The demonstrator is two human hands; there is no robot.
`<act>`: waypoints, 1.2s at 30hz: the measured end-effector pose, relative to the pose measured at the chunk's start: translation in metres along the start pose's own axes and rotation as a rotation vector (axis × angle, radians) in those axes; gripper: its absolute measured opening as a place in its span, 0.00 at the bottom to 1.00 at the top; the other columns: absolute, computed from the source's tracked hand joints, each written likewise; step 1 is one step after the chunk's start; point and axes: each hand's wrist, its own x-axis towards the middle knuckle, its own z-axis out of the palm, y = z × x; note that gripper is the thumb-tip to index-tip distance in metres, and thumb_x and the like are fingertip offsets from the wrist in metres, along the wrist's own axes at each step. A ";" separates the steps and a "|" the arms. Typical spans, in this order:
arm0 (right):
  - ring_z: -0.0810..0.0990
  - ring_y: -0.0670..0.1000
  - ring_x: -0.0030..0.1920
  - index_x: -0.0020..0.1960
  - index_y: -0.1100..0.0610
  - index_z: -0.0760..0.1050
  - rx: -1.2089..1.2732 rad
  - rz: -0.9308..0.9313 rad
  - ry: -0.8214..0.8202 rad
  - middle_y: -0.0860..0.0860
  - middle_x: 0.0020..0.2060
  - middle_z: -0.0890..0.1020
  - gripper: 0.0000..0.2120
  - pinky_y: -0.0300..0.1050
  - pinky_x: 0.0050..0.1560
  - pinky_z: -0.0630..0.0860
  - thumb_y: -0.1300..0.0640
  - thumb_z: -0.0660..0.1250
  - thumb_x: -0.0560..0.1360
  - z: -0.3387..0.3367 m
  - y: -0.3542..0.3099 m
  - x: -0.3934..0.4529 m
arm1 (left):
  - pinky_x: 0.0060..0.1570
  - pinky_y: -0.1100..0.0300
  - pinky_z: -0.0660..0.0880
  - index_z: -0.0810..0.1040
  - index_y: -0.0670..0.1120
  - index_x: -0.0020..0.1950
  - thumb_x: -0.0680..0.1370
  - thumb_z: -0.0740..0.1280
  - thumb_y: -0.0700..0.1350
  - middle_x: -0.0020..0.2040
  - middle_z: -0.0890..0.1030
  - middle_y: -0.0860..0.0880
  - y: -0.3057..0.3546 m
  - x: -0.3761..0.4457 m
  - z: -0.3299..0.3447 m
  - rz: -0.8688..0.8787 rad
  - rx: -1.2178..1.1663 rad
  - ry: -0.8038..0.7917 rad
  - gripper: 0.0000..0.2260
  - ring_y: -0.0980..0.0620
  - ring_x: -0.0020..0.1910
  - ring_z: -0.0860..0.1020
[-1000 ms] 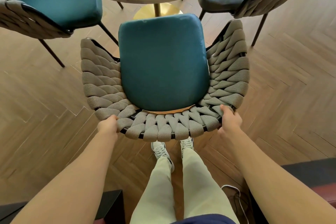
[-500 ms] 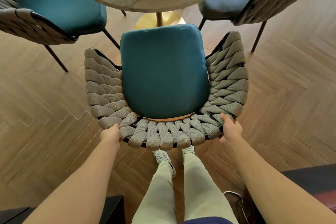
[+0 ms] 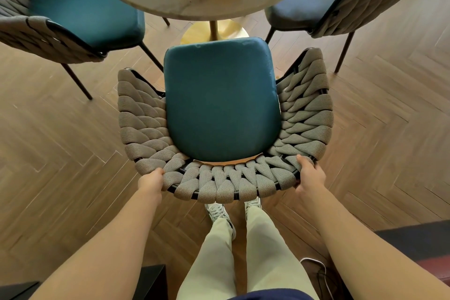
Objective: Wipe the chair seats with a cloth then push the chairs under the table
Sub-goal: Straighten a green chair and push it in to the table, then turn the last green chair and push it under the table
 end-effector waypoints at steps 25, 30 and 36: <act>0.72 0.48 0.66 0.74 0.51 0.65 -1.048 -0.718 -0.637 0.49 0.70 0.72 0.25 0.48 0.66 0.71 0.49 0.65 0.78 0.060 -0.007 -0.110 | 0.47 0.63 0.73 0.78 0.46 0.60 0.79 0.64 0.45 0.54 0.80 0.49 0.006 -0.094 -0.048 0.733 0.148 0.221 0.11 0.53 0.51 0.78; 0.74 0.47 0.63 0.71 0.51 0.69 -1.138 -0.748 -0.764 0.48 0.67 0.74 0.23 0.41 0.59 0.70 0.49 0.65 0.78 0.128 0.019 -0.152 | 0.42 0.69 0.71 0.79 0.45 0.59 0.79 0.65 0.43 0.52 0.80 0.49 0.041 -0.059 -0.103 0.746 0.041 0.222 0.10 0.54 0.49 0.77; 0.76 0.48 0.61 0.69 0.53 0.71 -1.175 -0.766 -0.833 0.49 0.64 0.76 0.21 0.41 0.58 0.72 0.51 0.66 0.78 0.238 0.082 -0.218 | 0.38 0.71 0.68 0.80 0.46 0.57 0.79 0.65 0.44 0.49 0.81 0.49 0.079 0.016 -0.197 0.698 0.091 0.193 0.09 0.53 0.47 0.77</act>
